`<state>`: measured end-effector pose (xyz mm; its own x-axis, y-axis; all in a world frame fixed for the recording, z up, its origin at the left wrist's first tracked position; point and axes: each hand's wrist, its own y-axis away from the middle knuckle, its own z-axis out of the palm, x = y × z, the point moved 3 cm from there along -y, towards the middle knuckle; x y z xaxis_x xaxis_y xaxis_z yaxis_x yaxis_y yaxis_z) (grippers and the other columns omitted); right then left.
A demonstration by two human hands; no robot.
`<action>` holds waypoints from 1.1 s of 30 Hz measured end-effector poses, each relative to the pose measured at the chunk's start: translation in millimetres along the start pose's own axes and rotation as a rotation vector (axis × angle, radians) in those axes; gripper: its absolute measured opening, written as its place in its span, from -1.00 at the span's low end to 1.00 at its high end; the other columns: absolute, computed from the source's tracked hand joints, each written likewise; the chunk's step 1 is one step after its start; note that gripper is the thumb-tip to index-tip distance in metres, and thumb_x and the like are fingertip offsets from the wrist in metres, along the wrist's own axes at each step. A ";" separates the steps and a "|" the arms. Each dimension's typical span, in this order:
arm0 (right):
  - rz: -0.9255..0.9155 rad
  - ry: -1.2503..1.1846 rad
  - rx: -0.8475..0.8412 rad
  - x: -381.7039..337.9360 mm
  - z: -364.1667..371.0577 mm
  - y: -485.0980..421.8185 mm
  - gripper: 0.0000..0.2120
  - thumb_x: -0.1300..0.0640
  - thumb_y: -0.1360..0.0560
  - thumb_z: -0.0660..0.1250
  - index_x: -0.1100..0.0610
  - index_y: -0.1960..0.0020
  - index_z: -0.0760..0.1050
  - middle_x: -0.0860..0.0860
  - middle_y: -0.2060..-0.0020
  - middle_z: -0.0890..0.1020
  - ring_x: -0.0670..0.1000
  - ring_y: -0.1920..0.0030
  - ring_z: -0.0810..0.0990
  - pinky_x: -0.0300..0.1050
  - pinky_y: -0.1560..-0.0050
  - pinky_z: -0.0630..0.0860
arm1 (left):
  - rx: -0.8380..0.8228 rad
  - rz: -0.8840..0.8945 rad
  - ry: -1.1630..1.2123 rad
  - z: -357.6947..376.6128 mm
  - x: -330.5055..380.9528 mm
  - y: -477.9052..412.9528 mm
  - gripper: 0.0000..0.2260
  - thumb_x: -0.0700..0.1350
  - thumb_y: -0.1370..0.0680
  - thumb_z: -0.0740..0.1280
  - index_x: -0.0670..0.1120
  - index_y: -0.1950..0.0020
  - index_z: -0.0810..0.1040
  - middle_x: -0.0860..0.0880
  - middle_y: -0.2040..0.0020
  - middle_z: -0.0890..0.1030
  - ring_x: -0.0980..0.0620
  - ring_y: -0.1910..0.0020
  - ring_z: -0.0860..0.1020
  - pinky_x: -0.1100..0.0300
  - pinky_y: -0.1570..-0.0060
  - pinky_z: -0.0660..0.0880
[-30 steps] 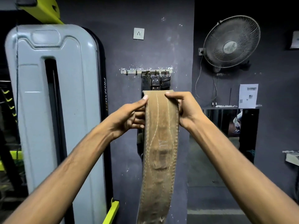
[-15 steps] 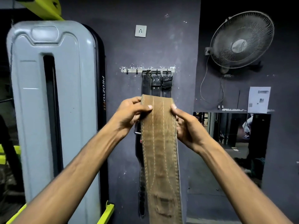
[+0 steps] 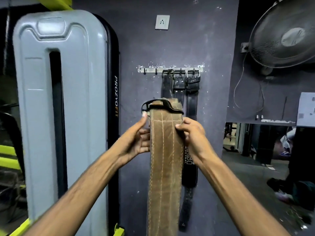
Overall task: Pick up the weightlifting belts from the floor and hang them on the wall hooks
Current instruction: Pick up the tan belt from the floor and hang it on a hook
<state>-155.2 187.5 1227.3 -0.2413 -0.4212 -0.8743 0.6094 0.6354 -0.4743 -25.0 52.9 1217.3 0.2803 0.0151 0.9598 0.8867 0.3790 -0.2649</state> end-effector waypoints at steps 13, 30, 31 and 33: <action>-0.094 0.122 0.116 89.7 33.1 -148.2 -0.74 0.26 -0.59 0.31 0.03 -0.20 0.61 -0.01 -0.02 0.76 -0.05 -0.03 0.73 -0.20 0.09 0.64 | -0.023 0.268 -0.001 -93.2 14.5 -174.6 -0.43 0.07 -0.50 0.41 -0.27 -0.37 0.47 -0.18 -0.24 0.62 -0.12 -0.23 0.58 -0.05 -0.34 0.43; -0.526 0.468 0.148 114.3 26.0 -391.3 -0.09 0.41 -0.40 0.20 0.04 -0.67 -0.06 -0.19 -0.01 0.62 -0.31 0.10 0.61 -0.52 0.09 0.43 | 0.603 0.838 -0.654 -167.8 49.0 -414.5 -0.66 -0.11 -0.56 0.39 -0.08 -0.34 0.54 0.18 0.04 0.62 0.21 0.20 0.56 0.17 -0.02 0.60; -0.548 0.472 0.139 109.0 25.6 -405.6 -0.10 0.46 -0.44 0.20 0.07 -0.66 -0.07 -0.26 0.03 0.58 -0.42 0.13 0.57 -0.57 0.14 0.40 | 0.629 0.869 -0.674 -170.2 56.4 -427.8 -0.66 -0.09 -0.56 0.39 -0.08 -0.33 0.55 0.18 0.02 0.63 0.16 0.21 0.56 0.15 0.01 0.60; -0.588 0.512 0.156 94.6 24.6 -433.6 -0.12 0.49 -0.46 0.21 0.11 -0.66 -0.07 -0.35 0.09 0.50 -0.50 0.17 0.52 -0.63 0.21 0.36 | 0.682 0.917 -0.729 -172.4 73.9 -449.6 -0.65 -0.04 -0.55 0.38 -0.08 -0.33 0.57 0.14 -0.10 0.65 0.08 0.14 0.61 0.14 0.02 0.59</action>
<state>-423.6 -143.7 1352.8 -0.8506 -0.2852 -0.4417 0.3637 0.2875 -0.8861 -339.5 -275.9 1391.3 0.2210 0.9100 0.3508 0.0704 0.3439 -0.9364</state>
